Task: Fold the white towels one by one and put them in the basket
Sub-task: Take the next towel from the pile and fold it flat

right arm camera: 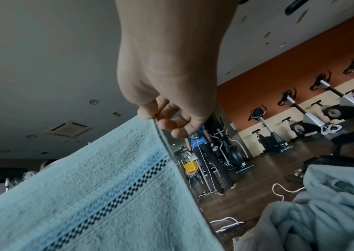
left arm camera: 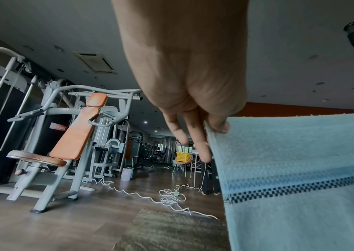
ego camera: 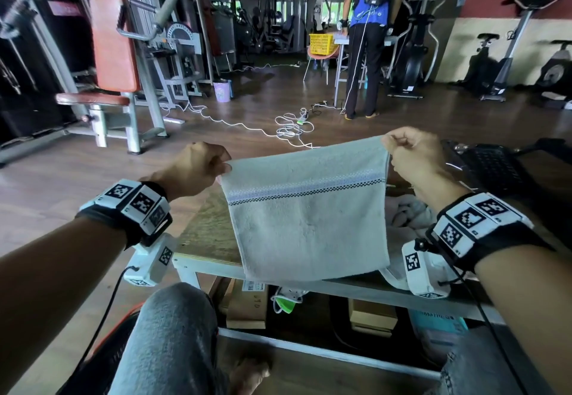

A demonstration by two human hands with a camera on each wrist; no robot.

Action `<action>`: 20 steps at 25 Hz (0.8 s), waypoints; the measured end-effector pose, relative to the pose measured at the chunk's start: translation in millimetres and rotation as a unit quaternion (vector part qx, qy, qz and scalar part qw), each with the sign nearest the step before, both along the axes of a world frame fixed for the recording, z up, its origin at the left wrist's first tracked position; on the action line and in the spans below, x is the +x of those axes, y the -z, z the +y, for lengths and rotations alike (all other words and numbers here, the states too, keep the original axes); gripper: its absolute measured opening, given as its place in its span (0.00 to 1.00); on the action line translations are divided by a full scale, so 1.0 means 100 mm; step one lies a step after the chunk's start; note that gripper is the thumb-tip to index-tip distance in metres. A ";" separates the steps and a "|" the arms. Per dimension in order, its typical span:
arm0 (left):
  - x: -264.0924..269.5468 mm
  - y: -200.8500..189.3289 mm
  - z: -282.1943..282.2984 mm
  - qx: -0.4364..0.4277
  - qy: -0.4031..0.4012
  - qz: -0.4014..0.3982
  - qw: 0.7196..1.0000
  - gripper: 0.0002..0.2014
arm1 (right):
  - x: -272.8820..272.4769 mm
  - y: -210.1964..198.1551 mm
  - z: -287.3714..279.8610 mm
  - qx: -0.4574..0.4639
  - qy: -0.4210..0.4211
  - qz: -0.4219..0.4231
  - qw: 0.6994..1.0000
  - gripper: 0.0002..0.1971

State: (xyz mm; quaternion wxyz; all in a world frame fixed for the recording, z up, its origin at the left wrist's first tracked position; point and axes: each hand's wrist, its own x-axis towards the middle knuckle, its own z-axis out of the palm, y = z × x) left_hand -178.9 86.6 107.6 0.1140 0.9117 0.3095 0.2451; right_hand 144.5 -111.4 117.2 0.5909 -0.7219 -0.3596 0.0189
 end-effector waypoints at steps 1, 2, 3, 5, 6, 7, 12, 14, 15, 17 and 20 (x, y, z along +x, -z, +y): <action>-0.02 -0.01 -0.02 -0.006 0.001 -0.003 1.000 0.02 | -0.01 0.01 -0.01 -0.004 0.000 0.003 1.000 0.05; -0.04 0.00 -0.05 -0.020 0.003 -0.006 1.000 0.01 | -0.02 0.02 -0.02 -0.007 0.002 0.006 1.000 0.05; -0.05 0.02 -0.08 -0.038 0.007 -0.009 0.999 0.01 | -0.02 0.02 -0.03 -0.009 0.004 0.007 1.000 0.05; -0.05 0.12 -0.14 -0.083 0.018 -0.006 0.996 0.01 | 0.00 0.06 -0.04 -0.016 0.007 0.005 1.000 0.05; -0.03 0.19 -0.16 -0.105 0.025 -0.004 0.994 0.01 | 0.01 0.09 -0.04 -0.023 0.006 0.001 1.000 0.05; -0.01 0.26 -0.18 -0.124 0.030 -0.006 0.992 0.03 | 0.02 0.11 -0.05 -0.030 0.004 -0.001 1.000 0.05; 0.26 0.45 -0.13 -0.180 0.025 0.004 0.983 0.08 | 0.14 0.32 0.01 -0.042 0.011 0.017 0.999 0.06; 0.36 0.46 -0.10 -0.177 0.037 0.021 0.983 0.08 | 0.20 0.41 0.05 -0.050 0.013 0.011 0.999 0.06; 0.41 0.47 -0.07 -0.170 0.043 0.039 0.984 0.08 | 0.24 0.47 0.07 -0.052 0.016 0.009 0.998 0.06; 0.51 0.51 -0.03 -0.139 0.054 0.090 0.985 0.07 | 0.33 0.59 0.09 -0.054 0.020 0.010 0.998 0.05; 0.68 0.69 -0.02 -0.113 0.055 0.169 0.978 0.07 | 0.41 0.82 0.08 -0.081 0.024 0.008 0.996 0.05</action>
